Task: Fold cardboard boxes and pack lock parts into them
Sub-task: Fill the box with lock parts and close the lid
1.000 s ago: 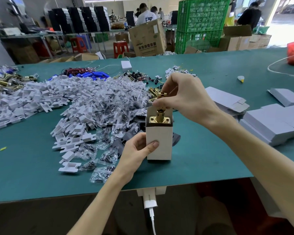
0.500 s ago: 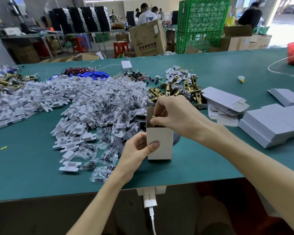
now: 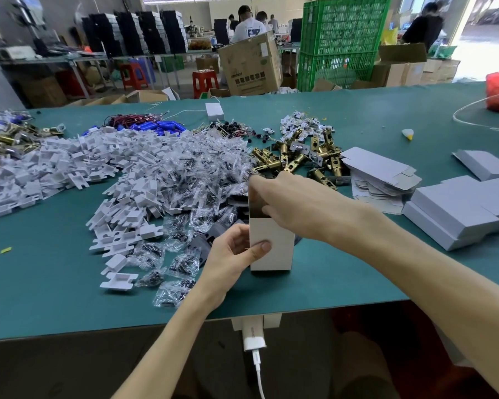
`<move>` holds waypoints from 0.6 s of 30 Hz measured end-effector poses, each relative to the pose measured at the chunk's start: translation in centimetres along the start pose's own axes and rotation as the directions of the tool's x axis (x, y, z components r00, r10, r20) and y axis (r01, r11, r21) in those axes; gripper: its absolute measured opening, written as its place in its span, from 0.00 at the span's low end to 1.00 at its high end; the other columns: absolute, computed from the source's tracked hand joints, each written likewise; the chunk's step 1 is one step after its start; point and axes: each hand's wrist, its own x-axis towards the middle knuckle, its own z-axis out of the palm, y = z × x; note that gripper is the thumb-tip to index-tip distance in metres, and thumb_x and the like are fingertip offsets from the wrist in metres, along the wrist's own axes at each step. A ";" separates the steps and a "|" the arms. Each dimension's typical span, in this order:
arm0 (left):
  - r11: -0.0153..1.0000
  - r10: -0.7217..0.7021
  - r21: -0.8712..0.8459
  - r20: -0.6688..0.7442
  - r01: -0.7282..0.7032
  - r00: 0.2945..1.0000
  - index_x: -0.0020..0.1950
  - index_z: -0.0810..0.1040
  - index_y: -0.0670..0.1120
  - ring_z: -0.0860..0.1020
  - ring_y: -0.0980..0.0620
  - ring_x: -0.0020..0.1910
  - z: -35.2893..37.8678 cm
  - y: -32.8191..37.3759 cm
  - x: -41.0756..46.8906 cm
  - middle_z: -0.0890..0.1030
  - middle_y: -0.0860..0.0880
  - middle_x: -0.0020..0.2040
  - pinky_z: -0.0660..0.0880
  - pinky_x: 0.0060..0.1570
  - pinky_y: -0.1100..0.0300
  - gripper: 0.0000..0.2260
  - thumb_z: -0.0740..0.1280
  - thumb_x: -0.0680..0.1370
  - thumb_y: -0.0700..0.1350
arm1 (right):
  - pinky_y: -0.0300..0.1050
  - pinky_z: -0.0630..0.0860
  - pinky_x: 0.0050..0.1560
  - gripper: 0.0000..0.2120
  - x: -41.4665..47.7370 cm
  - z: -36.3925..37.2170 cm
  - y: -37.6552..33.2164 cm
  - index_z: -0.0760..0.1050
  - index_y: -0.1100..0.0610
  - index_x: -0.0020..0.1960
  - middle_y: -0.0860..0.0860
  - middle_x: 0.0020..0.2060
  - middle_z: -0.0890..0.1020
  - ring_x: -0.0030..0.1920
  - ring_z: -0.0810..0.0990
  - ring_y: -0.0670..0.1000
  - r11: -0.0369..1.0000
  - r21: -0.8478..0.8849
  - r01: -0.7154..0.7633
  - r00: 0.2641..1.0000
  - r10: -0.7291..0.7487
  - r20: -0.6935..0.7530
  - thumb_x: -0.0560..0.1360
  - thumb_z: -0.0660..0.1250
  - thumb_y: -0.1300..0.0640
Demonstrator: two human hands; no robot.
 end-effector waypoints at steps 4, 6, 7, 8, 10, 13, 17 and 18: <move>1.000 -0.004 0.007 0.004 0.004 1.000 0.57 0.82 0.42 0.85 0.49 0.55 0.0 -0.1 0.0 0.87 0.45 0.54 0.82 0.54 0.58 0.15 0.77 0.73 0.45 | 0.47 0.63 0.30 0.05 -0.3 -0.2 -0.1 0.71 0.53 0.57 0.47 0.37 0.65 0.36 0.70 0.55 1.000 -0.026 0.001 0.999 0.000 0.035 0.83 0.59 0.59; 1.000 -0.005 0.013 0.006 0.005 1.000 0.57 0.82 0.42 0.85 0.49 0.54 -0.1 -0.1 0.0 0.87 0.45 0.54 0.82 0.54 0.58 0.15 0.77 0.73 0.45 | 0.49 0.67 0.34 0.06 -0.5 -0.4 -0.3 0.72 0.53 0.58 0.48 0.38 0.66 0.39 0.73 0.57 1.000 -0.023 0.004 0.999 -0.002 0.049 0.83 0.58 0.58; 1.000 -0.005 0.014 0.002 0.005 1.000 0.57 0.82 0.43 0.85 0.49 0.54 -0.1 -0.1 0.0 0.87 0.44 0.54 0.82 0.54 0.58 0.15 0.77 0.73 0.45 | 0.49 0.69 0.37 0.06 -0.6 -0.5 -0.4 0.73 0.53 0.58 0.49 0.39 0.68 0.41 0.74 0.58 1.000 -0.019 0.004 0.999 -0.003 0.053 0.83 0.58 0.58; 1.000 -0.003 0.019 0.002 0.002 1.000 0.57 0.82 0.43 0.85 0.48 0.54 -0.1 -0.1 0.0 0.87 0.44 0.54 0.82 0.53 0.58 0.15 0.77 0.73 0.45 | 0.50 0.71 0.38 0.07 -0.7 -0.7 -0.5 0.73 0.53 0.58 0.50 0.41 0.70 0.42 0.75 0.59 1.000 -0.015 0.006 0.999 -0.006 0.047 0.83 0.58 0.58; 1.000 -0.006 0.019 0.003 0.006 1.000 0.57 0.82 0.43 0.85 0.48 0.55 -0.1 -0.2 0.1 0.87 0.44 0.54 0.82 0.53 0.58 0.15 0.78 0.73 0.44 | 0.52 0.75 0.40 0.06 -0.8 -0.9 -0.9 0.73 0.54 0.57 0.53 0.45 0.75 0.44 0.78 0.59 1.000 -0.008 0.019 1.000 -0.019 0.011 0.84 0.58 0.58; 1.000 0.000 0.025 0.015 -0.001 1.000 0.56 0.82 0.44 0.85 0.47 0.55 -0.2 -0.5 0.2 0.87 0.43 0.54 0.82 0.54 0.56 0.14 0.78 0.73 0.45 | 0.55 0.78 0.42 0.05 -0.5 -1.0 -1.9 0.72 0.56 0.56 0.54 0.48 0.79 0.44 0.79 0.60 0.998 0.035 0.054 0.995 -0.051 -0.088 0.83 0.58 0.60; 1.000 -0.002 0.027 0.020 0.001 1.000 0.58 0.82 0.41 0.85 0.46 0.56 -0.3 -0.9 0.3 0.86 0.42 0.55 0.82 0.57 0.53 0.16 0.78 0.74 0.44 | 0.55 0.79 0.47 0.06 0.7 -1.1 -3.1 0.73 0.57 0.57 0.53 0.52 0.79 0.50 0.78 0.57 0.993 0.068 0.099 0.978 -0.085 -0.191 0.83 0.59 0.61; 0.999 -0.006 0.032 0.016 0.006 1.000 0.59 0.82 0.40 0.85 0.46 0.56 -0.3 -0.8 0.3 0.86 0.41 0.56 0.81 0.58 0.53 0.16 0.78 0.74 0.43 | 0.55 0.79 0.48 0.06 1.1 -1.0 -3.3 0.74 0.58 0.57 0.53 0.52 0.79 0.51 0.78 0.56 0.992 0.074 0.104 0.975 -0.087 -0.207 0.84 0.59 0.61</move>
